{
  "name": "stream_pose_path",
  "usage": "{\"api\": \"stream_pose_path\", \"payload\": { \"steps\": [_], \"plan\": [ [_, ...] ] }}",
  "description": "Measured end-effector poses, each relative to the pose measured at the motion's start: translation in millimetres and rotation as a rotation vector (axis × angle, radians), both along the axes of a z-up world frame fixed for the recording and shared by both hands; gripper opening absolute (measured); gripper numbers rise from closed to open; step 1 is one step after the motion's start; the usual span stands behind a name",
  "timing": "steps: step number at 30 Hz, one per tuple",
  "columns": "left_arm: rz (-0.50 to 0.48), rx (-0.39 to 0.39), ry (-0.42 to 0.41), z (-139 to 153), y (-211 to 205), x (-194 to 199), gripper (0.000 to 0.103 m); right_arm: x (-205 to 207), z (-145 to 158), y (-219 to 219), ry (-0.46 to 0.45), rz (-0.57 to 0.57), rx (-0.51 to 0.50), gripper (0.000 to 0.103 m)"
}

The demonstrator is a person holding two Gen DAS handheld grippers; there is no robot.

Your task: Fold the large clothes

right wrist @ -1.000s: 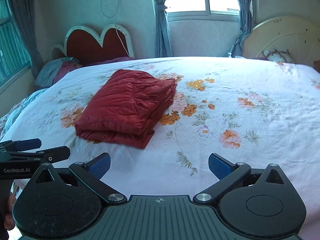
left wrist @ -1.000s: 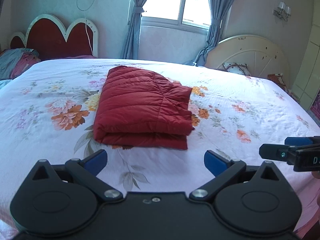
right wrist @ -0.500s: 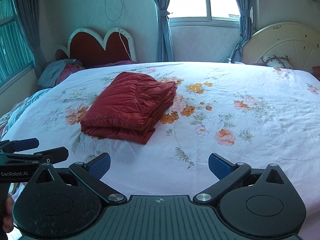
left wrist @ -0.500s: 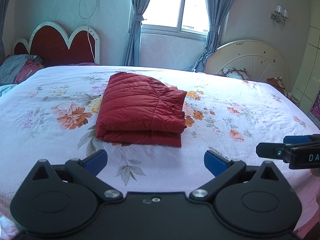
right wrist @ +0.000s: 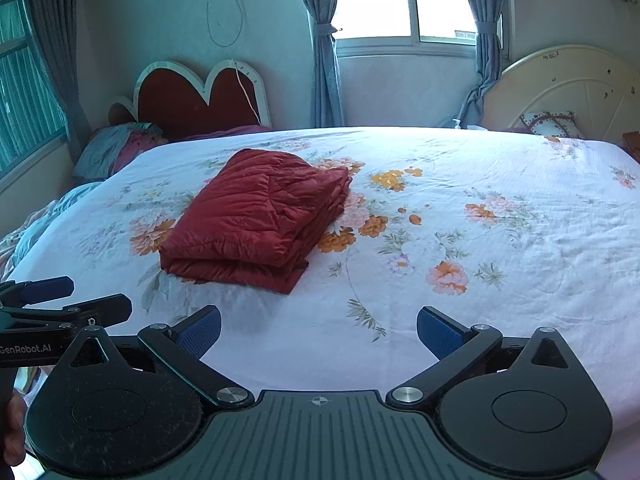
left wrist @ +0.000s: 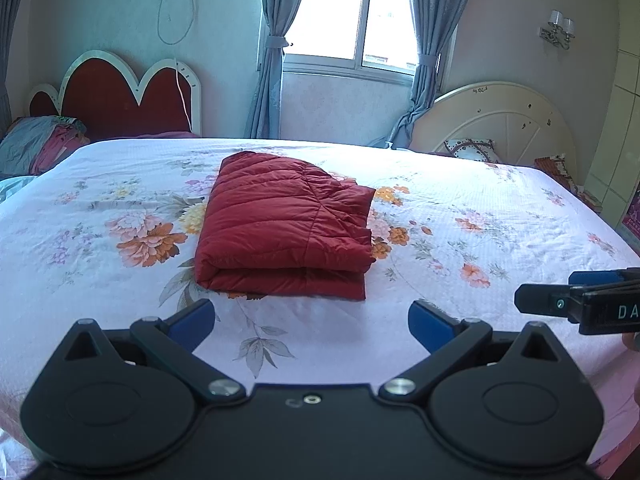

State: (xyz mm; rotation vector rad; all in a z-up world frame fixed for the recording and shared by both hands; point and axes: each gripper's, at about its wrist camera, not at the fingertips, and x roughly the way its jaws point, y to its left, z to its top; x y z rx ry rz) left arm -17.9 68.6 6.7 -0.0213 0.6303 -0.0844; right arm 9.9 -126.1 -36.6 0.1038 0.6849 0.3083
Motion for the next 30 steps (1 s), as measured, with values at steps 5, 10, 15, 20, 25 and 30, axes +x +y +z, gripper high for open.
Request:
{"api": "stream_pose_path", "payload": {
  "steps": [5,10,15,20,25,30],
  "plan": [
    [0.001,0.0,-0.001,0.3,1.1,0.4,0.102,1.3,0.0,2.0,-0.001,-0.001,-0.002,0.103],
    [0.005,0.002,-0.009,2.9,3.6,-0.4,0.102,3.4,0.9,3.7,-0.004,0.005,-0.004,0.103],
    [0.007,0.004,-0.009,3.4,4.7,-0.3,0.102,6.0,1.1,6.4,-0.004,0.011,-0.005,0.103],
    [0.009,0.007,-0.01,3.6,5.7,0.6,0.103,6.2,1.0,6.4,-0.003,0.012,-0.004,0.103],
    [0.01,0.005,-0.013,4.5,7.0,0.9,0.102,7.6,0.3,7.3,-0.004,0.014,-0.01,0.103],
    [0.009,0.006,-0.012,4.3,6.7,1.3,0.102,7.8,-0.1,6.4,-0.005,0.014,-0.012,0.103]
  ]
}}
